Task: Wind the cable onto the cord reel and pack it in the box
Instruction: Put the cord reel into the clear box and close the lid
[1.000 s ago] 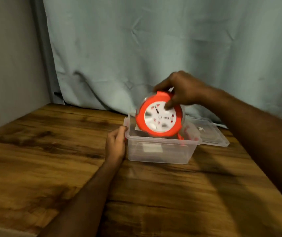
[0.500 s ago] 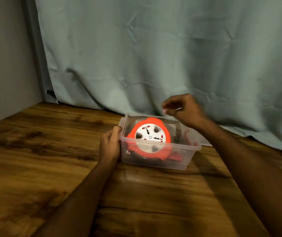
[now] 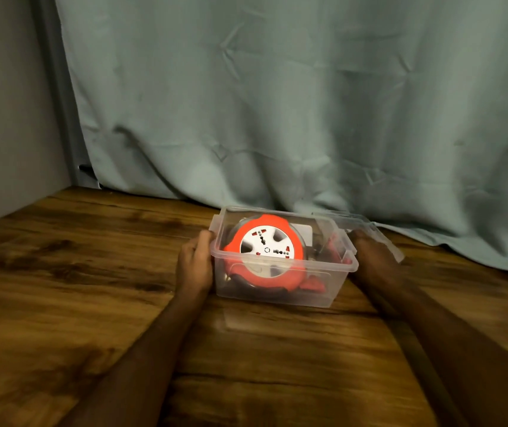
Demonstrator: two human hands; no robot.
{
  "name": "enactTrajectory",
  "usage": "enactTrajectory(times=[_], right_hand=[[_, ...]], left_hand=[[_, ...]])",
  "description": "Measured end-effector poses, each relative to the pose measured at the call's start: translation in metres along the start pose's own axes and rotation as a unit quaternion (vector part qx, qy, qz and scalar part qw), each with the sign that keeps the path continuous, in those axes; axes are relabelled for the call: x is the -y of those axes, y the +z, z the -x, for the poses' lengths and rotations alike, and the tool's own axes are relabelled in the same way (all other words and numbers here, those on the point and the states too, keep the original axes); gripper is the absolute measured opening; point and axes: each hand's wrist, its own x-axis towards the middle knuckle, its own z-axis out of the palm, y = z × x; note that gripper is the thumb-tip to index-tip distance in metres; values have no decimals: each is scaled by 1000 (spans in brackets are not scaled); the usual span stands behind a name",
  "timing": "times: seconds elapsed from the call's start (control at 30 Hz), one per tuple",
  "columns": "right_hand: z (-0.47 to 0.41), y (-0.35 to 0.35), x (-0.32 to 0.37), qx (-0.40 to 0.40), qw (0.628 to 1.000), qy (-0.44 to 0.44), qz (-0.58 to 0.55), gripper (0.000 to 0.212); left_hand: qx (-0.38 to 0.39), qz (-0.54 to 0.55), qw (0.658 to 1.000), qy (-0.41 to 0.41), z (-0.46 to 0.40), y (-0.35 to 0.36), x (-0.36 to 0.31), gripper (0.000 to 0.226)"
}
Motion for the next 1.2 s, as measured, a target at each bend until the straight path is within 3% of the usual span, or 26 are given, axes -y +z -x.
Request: enactTrajectory(times=[0.1, 0.17, 0.2, 0.3, 0.4, 0.47, 0.57, 0.63, 0.73, 0.77, 0.87, 0.97, 1.03, 1.1, 1.2], right_hand=[[-21, -26, 4, -68, 997, -40, 13, 13], [-36, -54, 14, -142, 986, -49, -65, 4], [-42, -69, 22, -185, 974, -59, -113, 10], [-44, -106, 56, -279, 910, -96, -291, 32], [-43, -134, 82, -339, 840, -70, -417, 25], [-50, -142, 87, -300, 834, 27, -462, 21], [-52, -118, 87, -103, 836, 208, -498, 18], [-46, -86, 81, -31, 852, 249, -459, 17], [-42, -57, 70, -35, 875, 263, -404, 32], [-44, -56, 70, -36, 883, 257, -391, 34], [-45, -51, 79, 0, 936, 232, -266, 18], [-43, -40, 81, 40, 942, 218, -253, 9], [-43, -40, 79, 57, 931, 216, -288, 21], [-44, -41, 75, 72, 922, 214, -314, 39], [-43, -41, 73, 74, 922, 210, -317, 47]], left_hand=[[0, 5, 1000, 22, 0, -1, 2, 35], [6, 8, 999, 51, 0, -2, 3, 33], [11, 8, 998, 59, 1, -2, 2, 35], [12, 13, 998, 57, 0, 1, 1, 28], [4, 21, 999, 48, -2, 1, 3, 24], [9, 29, 999, 30, -4, 2, 4, 30], [31, 27, 999, -4, -3, 2, 3, 30], [64, 60, 996, -26, -2, 1, 3, 38], [74, 122, 987, -75, 1, 0, 2, 84], [70, 136, 985, -82, 1, 1, 2, 89], [48, 143, 988, -43, -1, 4, 2, 67], [59, 175, 981, -58, -1, 5, -4, 62], [76, 226, 966, -103, -3, 4, -12, 65], [121, 252, 952, -127, -7, 4, -19, 54], [150, 202, 959, -129, -8, 4, -29, 43]])
